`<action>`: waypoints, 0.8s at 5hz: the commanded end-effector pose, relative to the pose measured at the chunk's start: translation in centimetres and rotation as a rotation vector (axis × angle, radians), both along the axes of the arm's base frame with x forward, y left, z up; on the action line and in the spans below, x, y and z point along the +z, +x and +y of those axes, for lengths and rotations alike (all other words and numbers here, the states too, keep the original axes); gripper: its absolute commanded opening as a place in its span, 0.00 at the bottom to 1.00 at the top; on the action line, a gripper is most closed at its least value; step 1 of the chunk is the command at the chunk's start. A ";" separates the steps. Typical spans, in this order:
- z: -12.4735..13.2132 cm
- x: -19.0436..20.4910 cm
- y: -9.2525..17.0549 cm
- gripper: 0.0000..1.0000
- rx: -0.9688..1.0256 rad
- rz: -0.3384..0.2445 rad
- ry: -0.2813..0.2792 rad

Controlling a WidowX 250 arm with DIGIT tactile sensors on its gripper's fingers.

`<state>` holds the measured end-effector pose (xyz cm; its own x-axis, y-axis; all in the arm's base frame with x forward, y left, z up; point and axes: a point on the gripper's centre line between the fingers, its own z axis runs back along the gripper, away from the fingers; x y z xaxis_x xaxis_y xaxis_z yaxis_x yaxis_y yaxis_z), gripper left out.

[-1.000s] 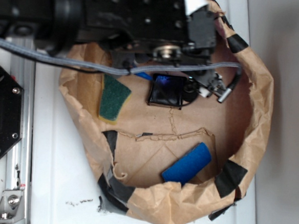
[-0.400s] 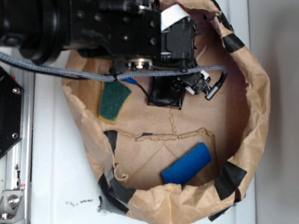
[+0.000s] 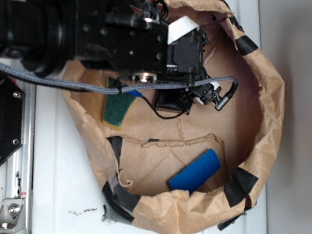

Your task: Grab the black box.

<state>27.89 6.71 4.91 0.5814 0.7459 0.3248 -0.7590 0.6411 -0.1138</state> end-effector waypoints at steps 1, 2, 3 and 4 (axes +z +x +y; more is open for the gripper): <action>0.3 0.4 -0.9 1.00 -0.016 -0.018 -0.008; 0.1 0.2 -0.9 1.00 -0.018 -0.004 -0.013; 0.0 -0.1 -1.9 1.00 -0.087 0.004 -0.007; -0.2 -0.3 -2.2 1.00 -0.098 0.006 -0.004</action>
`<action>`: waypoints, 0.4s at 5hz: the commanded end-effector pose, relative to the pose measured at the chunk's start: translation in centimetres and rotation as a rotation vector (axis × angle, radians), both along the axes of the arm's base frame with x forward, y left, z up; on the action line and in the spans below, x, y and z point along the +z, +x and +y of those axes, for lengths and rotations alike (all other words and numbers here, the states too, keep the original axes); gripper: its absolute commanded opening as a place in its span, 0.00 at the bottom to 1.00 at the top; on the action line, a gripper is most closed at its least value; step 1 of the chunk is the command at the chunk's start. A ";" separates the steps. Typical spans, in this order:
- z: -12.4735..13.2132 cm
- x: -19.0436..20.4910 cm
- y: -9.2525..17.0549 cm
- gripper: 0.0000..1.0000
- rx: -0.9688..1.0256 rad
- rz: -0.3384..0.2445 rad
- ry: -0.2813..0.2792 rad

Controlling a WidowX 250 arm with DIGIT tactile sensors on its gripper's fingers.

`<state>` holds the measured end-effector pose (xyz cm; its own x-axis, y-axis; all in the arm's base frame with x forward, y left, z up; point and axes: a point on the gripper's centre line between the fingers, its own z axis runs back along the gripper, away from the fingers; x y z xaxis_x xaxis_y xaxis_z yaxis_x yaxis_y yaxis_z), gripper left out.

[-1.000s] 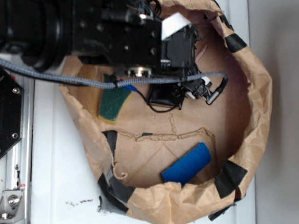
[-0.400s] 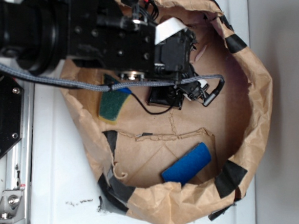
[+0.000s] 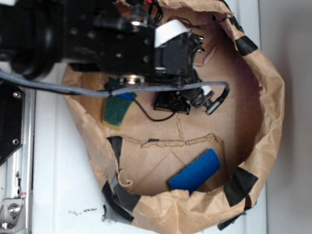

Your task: Grab the black box.

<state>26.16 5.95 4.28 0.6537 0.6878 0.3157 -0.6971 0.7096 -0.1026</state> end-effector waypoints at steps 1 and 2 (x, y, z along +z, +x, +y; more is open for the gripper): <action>0.2 0.3 -0.4 1.00 -0.018 0.020 -0.026; 0.1 0.3 -0.2 1.00 -0.017 0.044 -0.040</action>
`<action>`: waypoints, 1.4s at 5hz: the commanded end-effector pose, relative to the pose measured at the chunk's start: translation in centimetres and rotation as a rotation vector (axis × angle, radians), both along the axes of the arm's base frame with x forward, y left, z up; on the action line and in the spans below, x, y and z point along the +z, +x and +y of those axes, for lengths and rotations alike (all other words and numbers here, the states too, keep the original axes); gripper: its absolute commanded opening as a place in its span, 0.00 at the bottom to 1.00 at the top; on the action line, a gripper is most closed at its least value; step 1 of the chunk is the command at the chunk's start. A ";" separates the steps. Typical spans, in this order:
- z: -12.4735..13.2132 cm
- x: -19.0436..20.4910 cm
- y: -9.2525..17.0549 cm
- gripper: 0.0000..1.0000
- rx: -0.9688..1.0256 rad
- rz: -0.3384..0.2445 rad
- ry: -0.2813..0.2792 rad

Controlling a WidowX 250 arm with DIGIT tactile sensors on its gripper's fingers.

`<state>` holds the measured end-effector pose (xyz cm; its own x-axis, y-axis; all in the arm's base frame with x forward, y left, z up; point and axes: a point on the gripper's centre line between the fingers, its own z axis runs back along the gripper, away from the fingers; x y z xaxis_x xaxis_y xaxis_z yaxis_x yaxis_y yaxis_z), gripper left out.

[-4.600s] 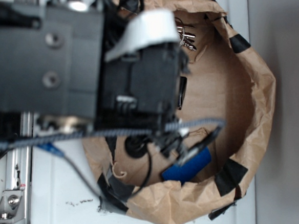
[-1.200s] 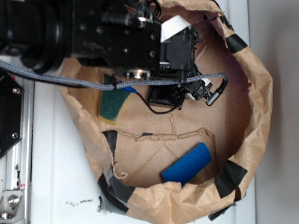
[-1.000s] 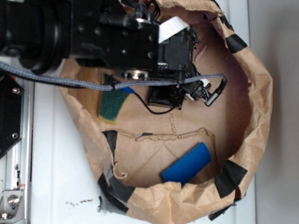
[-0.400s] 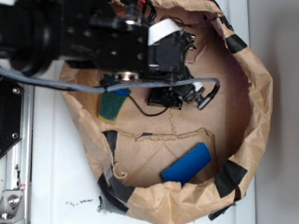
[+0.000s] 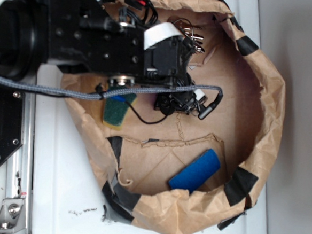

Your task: Grab the black box.

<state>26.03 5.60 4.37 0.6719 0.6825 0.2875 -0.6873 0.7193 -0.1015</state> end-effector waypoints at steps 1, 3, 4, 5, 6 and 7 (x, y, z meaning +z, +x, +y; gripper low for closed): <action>0.3 0.6 -0.1 1.00 -0.001 0.047 -0.043; 0.2 0.6 -0.2 1.00 -0.009 0.038 -0.032; -0.1 -0.1 -0.1 1.00 -0.011 0.044 -0.015; -0.5 -1.9 -0.3 1.00 -0.037 0.041 0.013; -1.1 -3.0 -0.1 1.00 -0.050 0.047 0.017; -1.6 -3.4 0.3 1.00 -0.056 0.053 0.015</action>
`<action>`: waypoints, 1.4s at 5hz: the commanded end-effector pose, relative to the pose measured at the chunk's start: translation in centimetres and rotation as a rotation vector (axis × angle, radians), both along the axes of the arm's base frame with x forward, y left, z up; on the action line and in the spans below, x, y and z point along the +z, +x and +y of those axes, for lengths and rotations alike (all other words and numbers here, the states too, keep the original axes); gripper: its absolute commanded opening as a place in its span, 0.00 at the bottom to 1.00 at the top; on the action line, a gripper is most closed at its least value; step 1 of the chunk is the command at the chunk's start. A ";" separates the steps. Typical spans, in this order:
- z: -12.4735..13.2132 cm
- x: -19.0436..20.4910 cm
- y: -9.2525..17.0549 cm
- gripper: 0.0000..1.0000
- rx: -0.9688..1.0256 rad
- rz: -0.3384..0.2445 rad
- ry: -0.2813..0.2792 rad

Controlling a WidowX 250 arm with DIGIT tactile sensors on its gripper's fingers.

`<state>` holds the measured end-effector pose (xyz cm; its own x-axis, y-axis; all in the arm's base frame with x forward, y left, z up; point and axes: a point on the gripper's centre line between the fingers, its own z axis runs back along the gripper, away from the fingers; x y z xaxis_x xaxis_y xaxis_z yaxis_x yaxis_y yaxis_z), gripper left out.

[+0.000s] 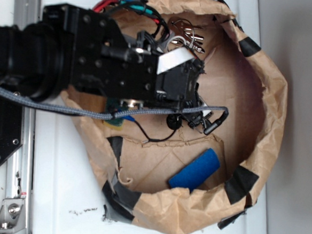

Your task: Grab the black box.

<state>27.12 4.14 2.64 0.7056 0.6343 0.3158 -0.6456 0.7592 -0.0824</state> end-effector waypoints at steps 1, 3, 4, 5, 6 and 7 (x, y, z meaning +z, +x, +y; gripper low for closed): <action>-0.3 -1.7 -0.7 1.00 -0.002 0.071 -0.027; -1.5 -1.0 -2.4 1.00 -0.079 0.081 -0.046; -1.9 -0.8 -3.0 1.00 -0.127 0.081 -0.047; -2.0 -0.9 -3.2 1.00 -0.169 0.098 -0.044; -2.0 -0.8 -3.3 1.00 -0.228 0.141 -0.036; -1.6 -0.3 -3.2 1.00 -0.272 0.145 -0.050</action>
<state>24.39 1.28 2.26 0.8802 0.4356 0.1885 -0.4329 0.8996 -0.0573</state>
